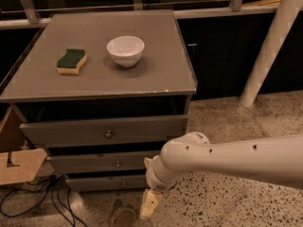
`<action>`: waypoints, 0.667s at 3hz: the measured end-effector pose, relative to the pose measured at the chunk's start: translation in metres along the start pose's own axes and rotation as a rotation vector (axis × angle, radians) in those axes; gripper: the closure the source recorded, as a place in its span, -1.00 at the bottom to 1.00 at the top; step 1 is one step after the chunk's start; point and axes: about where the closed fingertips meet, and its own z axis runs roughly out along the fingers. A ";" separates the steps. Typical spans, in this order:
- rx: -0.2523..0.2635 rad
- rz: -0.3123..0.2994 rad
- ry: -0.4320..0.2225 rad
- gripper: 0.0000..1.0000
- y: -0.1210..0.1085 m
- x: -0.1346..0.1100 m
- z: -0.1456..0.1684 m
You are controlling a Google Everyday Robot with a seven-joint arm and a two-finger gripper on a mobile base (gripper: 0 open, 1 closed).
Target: Open middle drawer
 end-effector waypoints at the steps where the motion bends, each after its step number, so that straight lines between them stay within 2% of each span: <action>1: 0.015 -0.008 -0.017 -1.00 -0.019 0.000 0.026; 2: 0.025 0.006 -0.037 -1.00 -0.054 0.000 0.074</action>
Offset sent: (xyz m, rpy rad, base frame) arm 0.0609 0.0219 -0.0697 0.0570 -0.0255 -0.0079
